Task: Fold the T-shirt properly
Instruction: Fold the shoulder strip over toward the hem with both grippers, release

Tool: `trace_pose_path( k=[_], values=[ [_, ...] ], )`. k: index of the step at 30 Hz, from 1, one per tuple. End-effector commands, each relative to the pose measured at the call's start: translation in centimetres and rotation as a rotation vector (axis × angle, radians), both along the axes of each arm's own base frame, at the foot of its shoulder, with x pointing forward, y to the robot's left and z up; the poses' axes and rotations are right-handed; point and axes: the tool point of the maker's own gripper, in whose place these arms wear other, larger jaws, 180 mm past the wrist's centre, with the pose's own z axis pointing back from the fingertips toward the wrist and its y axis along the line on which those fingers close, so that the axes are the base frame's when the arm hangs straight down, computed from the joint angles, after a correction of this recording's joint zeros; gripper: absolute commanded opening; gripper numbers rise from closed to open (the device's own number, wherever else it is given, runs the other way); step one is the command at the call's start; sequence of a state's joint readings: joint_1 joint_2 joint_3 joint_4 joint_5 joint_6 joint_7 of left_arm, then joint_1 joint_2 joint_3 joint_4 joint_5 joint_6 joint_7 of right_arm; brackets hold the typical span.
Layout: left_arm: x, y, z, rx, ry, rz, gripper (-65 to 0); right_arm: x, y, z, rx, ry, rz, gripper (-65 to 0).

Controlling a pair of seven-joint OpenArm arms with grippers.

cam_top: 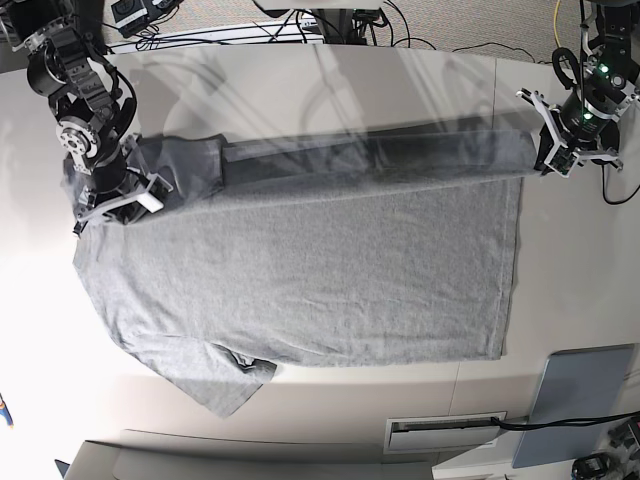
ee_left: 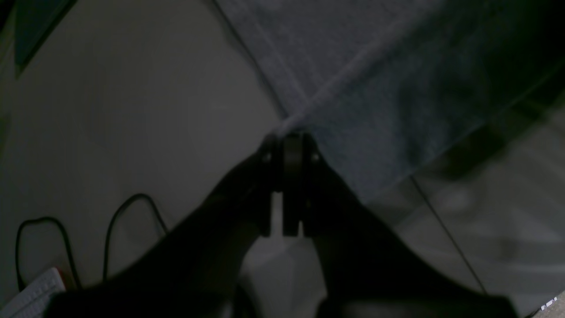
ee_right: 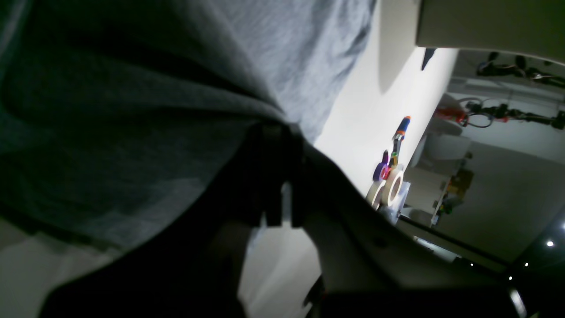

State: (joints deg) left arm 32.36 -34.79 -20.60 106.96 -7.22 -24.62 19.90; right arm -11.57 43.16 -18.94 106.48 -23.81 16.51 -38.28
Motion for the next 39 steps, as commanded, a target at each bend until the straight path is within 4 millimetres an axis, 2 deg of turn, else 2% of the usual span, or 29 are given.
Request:
trace_pose_path(
  k=[1, 11, 15, 30, 39],
  values=[
    [0.7, 0.3, 1.1, 0.007, -0.038, -0.002, -65.0, 0.8, -0.3, 1.4, -0.013, -0.046, 0.01, -65.0],
    [3.1, 0.3, 2.8, 0.008, -0.107, -0.003, -65.0, 1.4, 0.6, 1.8, 0.022, -0.109, -0.018, -65.0],
    [3.2, 0.4, 2.9, 0.008, -0.108, -0.002, -65.0, 1.4, 0.9, 1.7, 0.03, -0.113, -0.02, -65.0],
    [3.5, 0.1, 3.2, -0.016, -0.123, -0.001, -65.0, 1.7, 0.1, 2.4, -0.003, -0.153, -0.051, -65.0],
    [4.5, 0.1, 4.0, -0.017, -0.153, -0.001, -65.0, 1.7, 0.1, 2.4, -0.003, -0.153, -0.052, -65.0]
  ],
)
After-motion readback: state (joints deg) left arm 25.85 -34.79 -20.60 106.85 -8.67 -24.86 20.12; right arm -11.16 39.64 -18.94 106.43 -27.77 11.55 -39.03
